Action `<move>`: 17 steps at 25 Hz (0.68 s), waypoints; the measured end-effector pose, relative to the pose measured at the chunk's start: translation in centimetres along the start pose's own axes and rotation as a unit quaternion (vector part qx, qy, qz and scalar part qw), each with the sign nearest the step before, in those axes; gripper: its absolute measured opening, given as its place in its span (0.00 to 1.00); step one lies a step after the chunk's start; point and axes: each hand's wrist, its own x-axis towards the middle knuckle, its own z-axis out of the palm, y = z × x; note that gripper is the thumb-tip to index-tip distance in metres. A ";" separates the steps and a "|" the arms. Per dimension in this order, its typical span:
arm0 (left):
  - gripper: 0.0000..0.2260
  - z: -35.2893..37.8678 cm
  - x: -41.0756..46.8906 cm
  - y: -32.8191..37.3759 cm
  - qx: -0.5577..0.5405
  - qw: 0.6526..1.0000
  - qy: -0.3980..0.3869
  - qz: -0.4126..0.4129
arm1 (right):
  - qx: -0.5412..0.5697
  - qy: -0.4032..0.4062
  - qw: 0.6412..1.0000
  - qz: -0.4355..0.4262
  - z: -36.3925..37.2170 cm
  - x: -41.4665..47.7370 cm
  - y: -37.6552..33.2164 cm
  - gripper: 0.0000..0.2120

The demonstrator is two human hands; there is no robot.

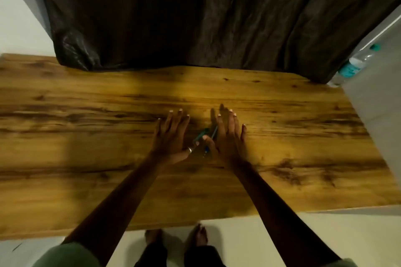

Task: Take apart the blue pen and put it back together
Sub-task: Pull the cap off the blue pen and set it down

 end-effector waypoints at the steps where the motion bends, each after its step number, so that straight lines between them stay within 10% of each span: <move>1: 0.44 0.8 0.2 0.0 0.006 1.000 -0.008 0.007 | 0.008 0.001 1.000 0.001 0.8 -0.1 0.3 0.42; 9: 0.44 5.7 0.7 -0.9 0.067 0.993 0.088 0.046 | -0.042 0.009 0.999 -0.024 4.6 -0.9 2.5 0.46; 17: 0.44 4.8 0.3 -0.4 0.050 0.998 0.019 0.028 | -0.024 0.012 0.999 -0.026 5.6 -1.0 2.9 0.47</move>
